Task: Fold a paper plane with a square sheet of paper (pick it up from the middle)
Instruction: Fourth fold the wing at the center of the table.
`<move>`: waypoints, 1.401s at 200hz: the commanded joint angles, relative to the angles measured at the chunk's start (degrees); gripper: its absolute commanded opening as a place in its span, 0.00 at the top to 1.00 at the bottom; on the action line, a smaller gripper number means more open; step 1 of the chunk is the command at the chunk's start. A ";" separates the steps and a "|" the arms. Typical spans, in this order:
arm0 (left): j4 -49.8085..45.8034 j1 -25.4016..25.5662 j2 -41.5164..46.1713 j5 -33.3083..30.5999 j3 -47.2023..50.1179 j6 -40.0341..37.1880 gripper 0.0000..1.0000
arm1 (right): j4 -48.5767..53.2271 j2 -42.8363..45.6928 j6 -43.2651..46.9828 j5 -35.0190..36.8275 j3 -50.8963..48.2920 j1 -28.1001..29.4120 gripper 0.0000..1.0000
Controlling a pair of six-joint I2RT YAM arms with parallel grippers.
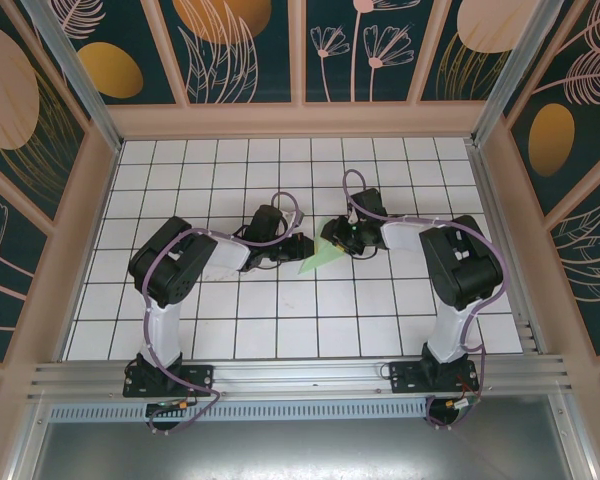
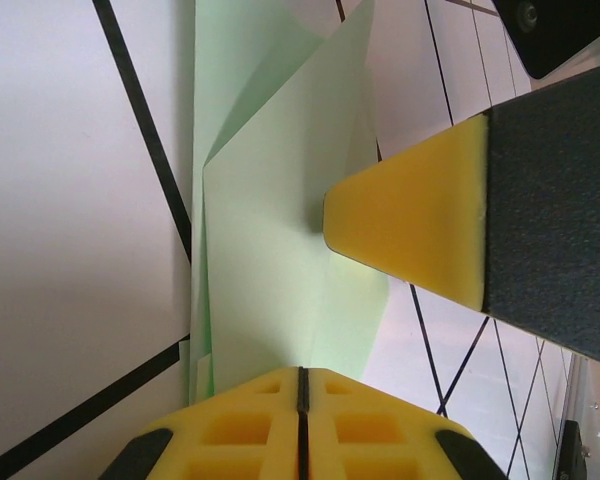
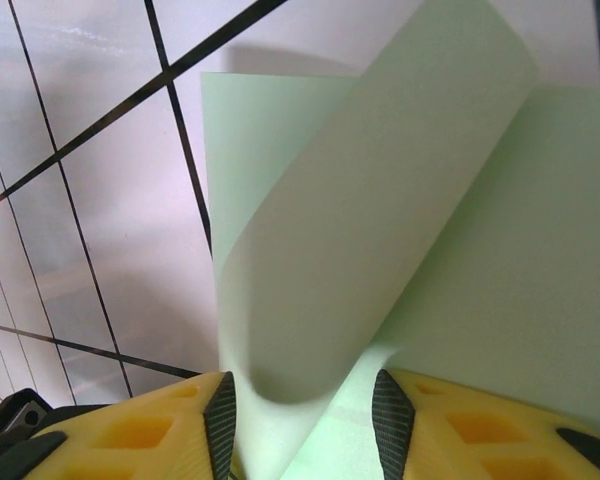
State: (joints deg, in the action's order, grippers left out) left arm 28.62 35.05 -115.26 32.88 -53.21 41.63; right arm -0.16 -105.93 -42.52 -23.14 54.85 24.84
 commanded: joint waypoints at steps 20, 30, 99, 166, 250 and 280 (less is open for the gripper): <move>-1.29 0.14 -1.54 -0.26 -1.17 -0.81 0.90 | 10.28 -7.34 -0.04 6.73 -0.77 0.44 0.58; -1.42 0.12 -1.62 -0.25 -1.22 -0.85 0.90 | 10.84 -7.53 -0.10 7.08 -0.56 0.39 0.59; -1.64 0.00 -1.40 -1.15 -1.02 -0.32 0.91 | 15.30 -9.78 -1.30 9.16 1.35 0.30 0.63; -2.03 -0.16 -0.38 -3.48 -0.24 0.18 0.92 | 17.16 -11.60 -1.25 10.52 2.58 0.52 0.59; -0.93 -0.22 -0.80 -3.09 1.00 0.99 0.92 | 18.18 -13.83 -0.73 12.06 2.20 1.01 0.65; -0.94 -0.20 -0.90 -2.89 0.84 0.86 0.92 | 18.45 -14.12 -0.40 12.33 2.42 1.03 0.66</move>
State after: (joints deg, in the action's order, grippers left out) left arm 28.27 35.05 -115.68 30.83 -53.23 42.28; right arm 10.94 -109.95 -43.81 -21.12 61.60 24.93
